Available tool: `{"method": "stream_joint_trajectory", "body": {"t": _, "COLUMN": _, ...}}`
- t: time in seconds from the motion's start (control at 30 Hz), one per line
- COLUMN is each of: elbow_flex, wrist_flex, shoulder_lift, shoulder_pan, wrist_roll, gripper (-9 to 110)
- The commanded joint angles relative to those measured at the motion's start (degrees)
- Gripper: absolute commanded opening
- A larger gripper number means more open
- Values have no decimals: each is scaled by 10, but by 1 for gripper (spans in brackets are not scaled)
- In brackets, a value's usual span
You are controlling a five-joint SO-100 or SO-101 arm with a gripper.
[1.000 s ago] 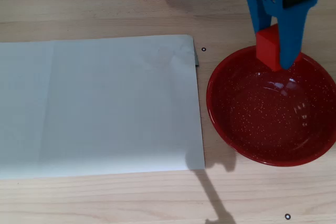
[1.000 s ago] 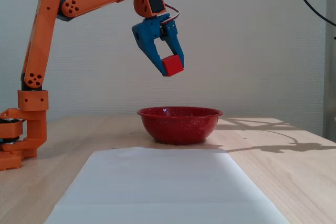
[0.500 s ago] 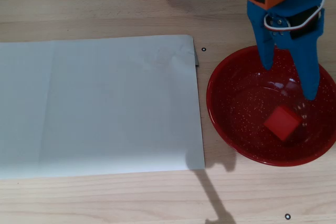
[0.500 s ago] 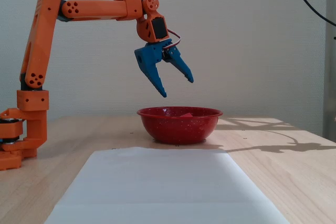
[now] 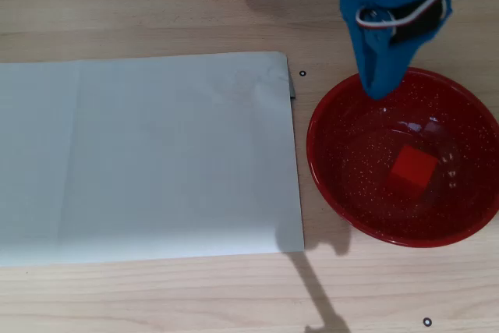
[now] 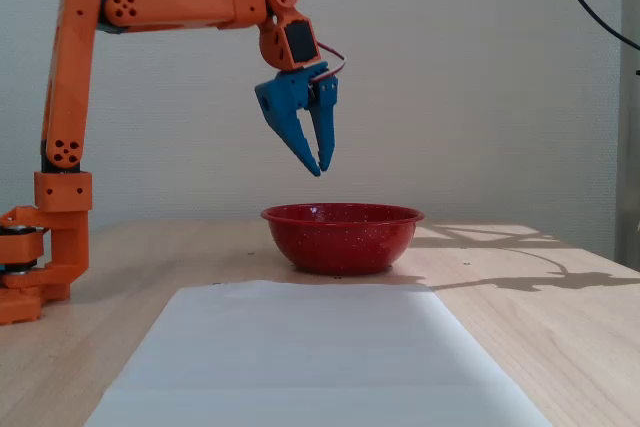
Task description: Grasp the red cube and put it in the red bowl
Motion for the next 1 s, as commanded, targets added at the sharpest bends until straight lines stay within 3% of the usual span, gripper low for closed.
{"method": "stream_joint_trajectory", "body": {"t": 0.0, "elbow_flex": 11, "wrist_flex": -14, "shoulder_lift": 146, "shoulder_pan": -35, "wrist_roll": 17, "gripper": 0}}
{"method": "stream_joint_trajectory", "body": {"t": 0.33, "elbow_flex": 251, "wrist_flex": -80, "shoulder_lift": 398, "shoulder_pan": -142, "wrist_roll": 3, "gripper": 0}}
{"method": "stream_joint_trajectory", "body": {"t": 0.97, "elbow_flex": 917, "wrist_flex": -443, "shoulder_lift": 833, "shoulder_pan": -217, "wrist_roll": -21, "gripper": 0}}
